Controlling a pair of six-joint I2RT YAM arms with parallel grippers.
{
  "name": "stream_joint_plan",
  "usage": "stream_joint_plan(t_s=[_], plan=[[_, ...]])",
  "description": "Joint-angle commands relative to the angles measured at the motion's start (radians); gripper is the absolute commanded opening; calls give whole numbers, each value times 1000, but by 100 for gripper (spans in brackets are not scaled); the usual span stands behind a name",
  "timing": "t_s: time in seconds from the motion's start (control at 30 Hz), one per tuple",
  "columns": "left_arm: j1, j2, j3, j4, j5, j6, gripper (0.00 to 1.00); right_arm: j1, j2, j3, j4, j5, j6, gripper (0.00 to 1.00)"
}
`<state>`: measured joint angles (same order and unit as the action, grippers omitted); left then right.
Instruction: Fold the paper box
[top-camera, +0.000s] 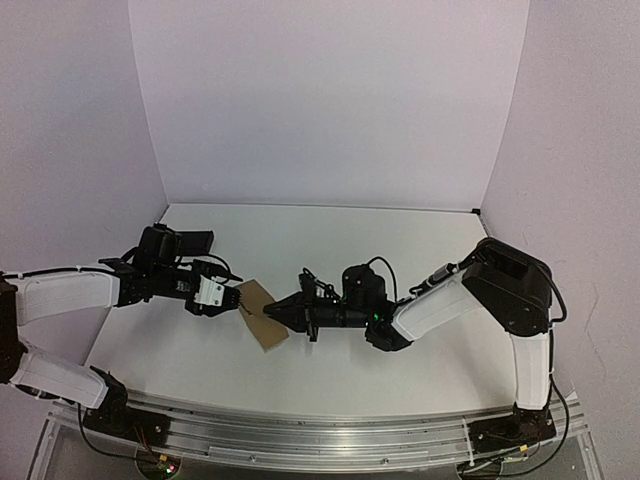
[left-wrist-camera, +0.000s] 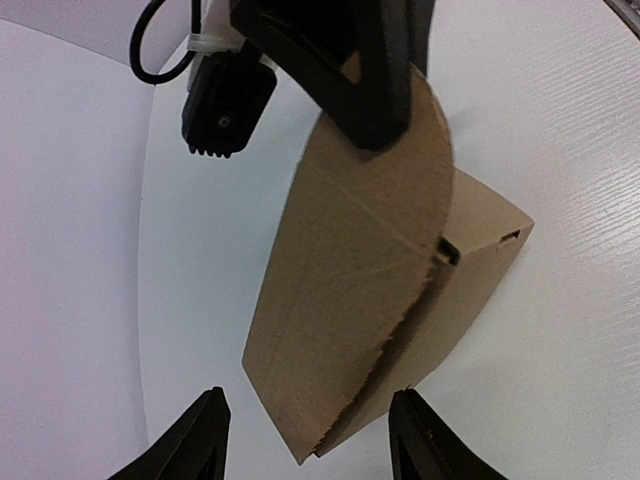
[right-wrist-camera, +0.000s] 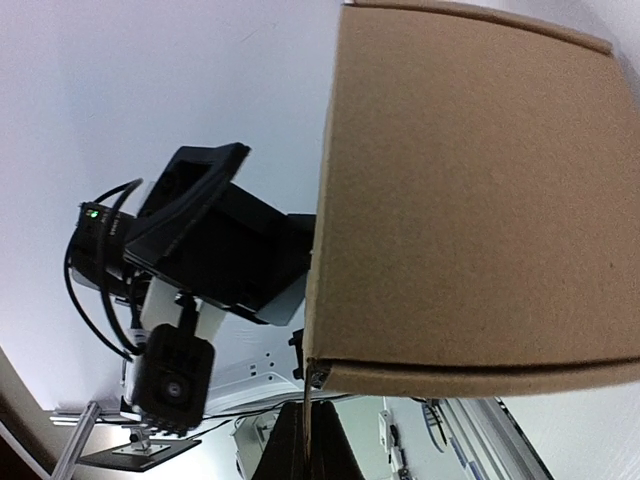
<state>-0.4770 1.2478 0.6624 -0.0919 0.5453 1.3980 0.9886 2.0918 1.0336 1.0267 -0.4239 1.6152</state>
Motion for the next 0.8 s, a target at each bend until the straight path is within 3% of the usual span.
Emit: stream_joint_plan(t_s=[0.0, 0.47, 0.67, 0.77], plan=[[-3, -31, -10, 59, 13, 49, 56, -4, 6, 23, 127, 20, 43, 2], [-12, -38, 26, 59, 48, -83, 49, -4, 31, 53, 169, 28, 67, 0], [-51, -4, 61, 34, -22, -330, 40, -4, 33, 60, 171, 30, 64, 0], [-55, 2, 51, 61, -65, -369, 36, -4, 30, 59, 173, 34, 60, 0]])
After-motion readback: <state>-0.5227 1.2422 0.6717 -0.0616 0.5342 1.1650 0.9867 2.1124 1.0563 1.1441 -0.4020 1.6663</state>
